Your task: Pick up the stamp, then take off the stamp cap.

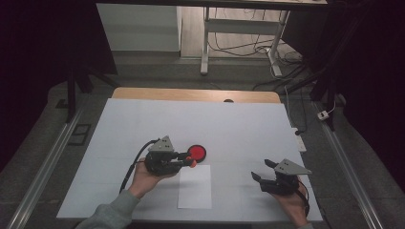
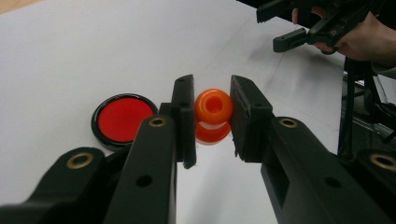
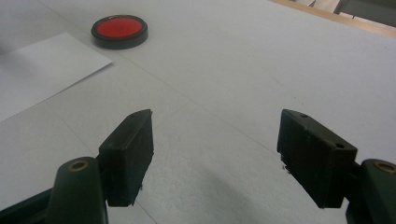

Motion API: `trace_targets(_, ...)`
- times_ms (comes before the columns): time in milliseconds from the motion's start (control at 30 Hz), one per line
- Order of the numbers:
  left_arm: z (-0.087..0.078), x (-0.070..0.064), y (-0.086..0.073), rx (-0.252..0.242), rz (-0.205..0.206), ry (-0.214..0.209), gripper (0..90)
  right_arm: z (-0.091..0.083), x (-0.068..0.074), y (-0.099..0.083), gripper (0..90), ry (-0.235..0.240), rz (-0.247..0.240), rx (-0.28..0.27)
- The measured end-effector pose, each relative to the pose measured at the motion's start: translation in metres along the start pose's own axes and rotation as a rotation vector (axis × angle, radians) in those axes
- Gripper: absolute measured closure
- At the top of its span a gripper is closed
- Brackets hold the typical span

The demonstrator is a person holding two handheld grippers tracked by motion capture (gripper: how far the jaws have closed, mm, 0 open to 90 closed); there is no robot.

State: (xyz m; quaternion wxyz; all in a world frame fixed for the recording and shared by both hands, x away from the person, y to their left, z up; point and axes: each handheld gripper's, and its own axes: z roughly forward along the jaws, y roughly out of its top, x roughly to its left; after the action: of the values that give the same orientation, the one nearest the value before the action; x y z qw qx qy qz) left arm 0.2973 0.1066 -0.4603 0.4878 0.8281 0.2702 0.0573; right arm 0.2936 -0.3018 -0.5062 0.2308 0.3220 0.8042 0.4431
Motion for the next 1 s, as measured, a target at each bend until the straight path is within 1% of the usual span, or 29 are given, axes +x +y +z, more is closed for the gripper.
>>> trace_targets(133,0.0032,-0.0018,0.0004,0.004,0.003,-0.006,71.9,-0.0001,0.0002,0.0001,26.7,0.0,-0.003,0.001)
trace_targets(500,0.0037,-0.0012,0.0,0.005,0.003,-0.001,71.9,-0.0007,0.0,0.0001,26.8,0.001,0.0,-0.006)
trace_targets(733,0.0015,0.0017,-0.0006,-0.004,-0.007,0.0,71.9,0.0017,0.0021,0.0011,26.9,0.007,-0.003,-0.009)
trace_targets(1000,0.0058,0.0073,-0.0023,-0.003,-0.019,-0.012,71.9,0.0038,0.003,0.0024,26.9,0.002,-0.001,-0.016)
